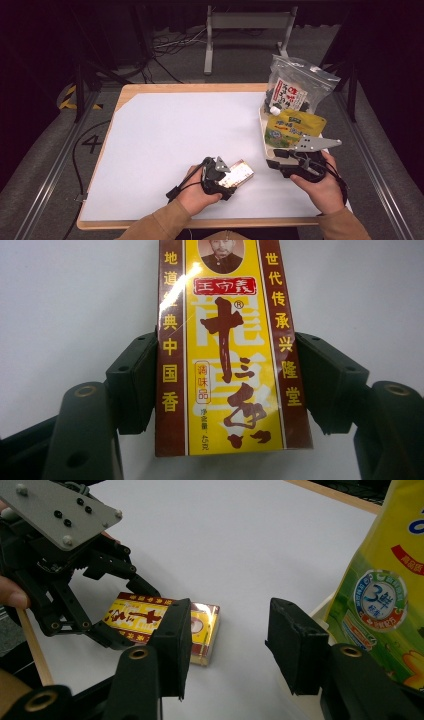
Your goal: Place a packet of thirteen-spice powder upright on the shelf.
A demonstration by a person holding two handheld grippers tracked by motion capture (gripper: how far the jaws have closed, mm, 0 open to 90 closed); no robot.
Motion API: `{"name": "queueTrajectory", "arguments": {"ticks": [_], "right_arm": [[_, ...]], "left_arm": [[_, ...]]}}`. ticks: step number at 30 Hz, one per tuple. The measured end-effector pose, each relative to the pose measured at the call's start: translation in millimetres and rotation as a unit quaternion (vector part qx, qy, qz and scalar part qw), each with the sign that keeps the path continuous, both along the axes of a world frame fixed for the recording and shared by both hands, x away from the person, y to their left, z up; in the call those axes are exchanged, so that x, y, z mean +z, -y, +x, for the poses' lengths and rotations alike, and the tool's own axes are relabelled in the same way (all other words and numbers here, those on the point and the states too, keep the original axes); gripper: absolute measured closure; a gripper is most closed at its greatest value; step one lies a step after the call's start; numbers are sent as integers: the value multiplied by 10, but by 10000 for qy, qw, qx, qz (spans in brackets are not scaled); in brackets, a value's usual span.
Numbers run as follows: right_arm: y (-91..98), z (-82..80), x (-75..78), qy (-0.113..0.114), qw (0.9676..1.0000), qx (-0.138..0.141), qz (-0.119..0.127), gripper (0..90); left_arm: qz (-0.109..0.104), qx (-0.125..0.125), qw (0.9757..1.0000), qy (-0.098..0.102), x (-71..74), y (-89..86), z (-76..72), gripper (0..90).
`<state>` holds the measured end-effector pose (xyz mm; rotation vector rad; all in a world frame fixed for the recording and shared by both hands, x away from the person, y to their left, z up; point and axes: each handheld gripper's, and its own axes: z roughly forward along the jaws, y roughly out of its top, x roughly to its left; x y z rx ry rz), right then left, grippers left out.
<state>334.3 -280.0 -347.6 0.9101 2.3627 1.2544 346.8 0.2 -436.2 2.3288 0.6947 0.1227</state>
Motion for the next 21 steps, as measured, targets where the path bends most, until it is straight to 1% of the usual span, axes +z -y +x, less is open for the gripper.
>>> {"name": "queueTrajectory", "arguments": {"ticks": [1, 2, 6, 8, 9, 11, 12, 13, 15, 16, 17, 19, 20, 21], "right_arm": [[0, 0, 0, 0, 10000, 0, 0, 532], [0, -1, 10, -7, 10000, 14, 2, 532], [21, -5, 51, 85, 10000, -2, 26, 533], [24, -3, 62, 59, 9999, 52, 89, 544], [23, -4, 70, 71, 9999, 67, 90, 549], [17, -12, 104, 161, 9998, 56, 39, 555], [17, -12, 104, 161, 9998, 56, 39, 555], [14, -19, 155, 244, 9997, 82, 10, 559], [9, -24, 202, 289, 9995, 90, -26, 564], [9, -24, 202, 289, 9995, 90, -26, 564], [5, -25, 238, 304, 9995, 115, -54, 564], [-6, -25, 291, 278, 9995, 144, -56, 557], [-12, -21, 313, 219, 9996, 164, -38, 549], [-24, -14, 339, 162, 9997, 174, -38, 543]], "left_arm": [[0, 0, 10000, 0, 0, 0, 0, 324], [-44, 28, 10000, 30, 18, -10, -10, 324], [-301, 50, 9992, 262, 90, -49, -33, 326], [-419, 71, 9984, 377, 121, -60, -46, 326], [-520, 80, 9977, 438, 145, -59, -67, 326], [-634, 45, 9965, 536, 180, -53, -91, 326], [-634, 45, 9965, 536, 180, -53, -91, 326], [-734, 41, 9952, 643, 211, -48, -119, 326], [-880, 11, 9930, 782, 239, -50, -137, 326], [-880, 11, 9930, 782, 239, -50, -137, 325], [-947, -7, 9921, 825, 247, -54, -143, 325], [-1120, -31, 9895, 912, 258, -61, -153, 325], [-1192, -27, 9878, 1000, 270, -66, -163, 325], [-1243, -27, 9867, 1051, 279, -69, -170, 325]]}}
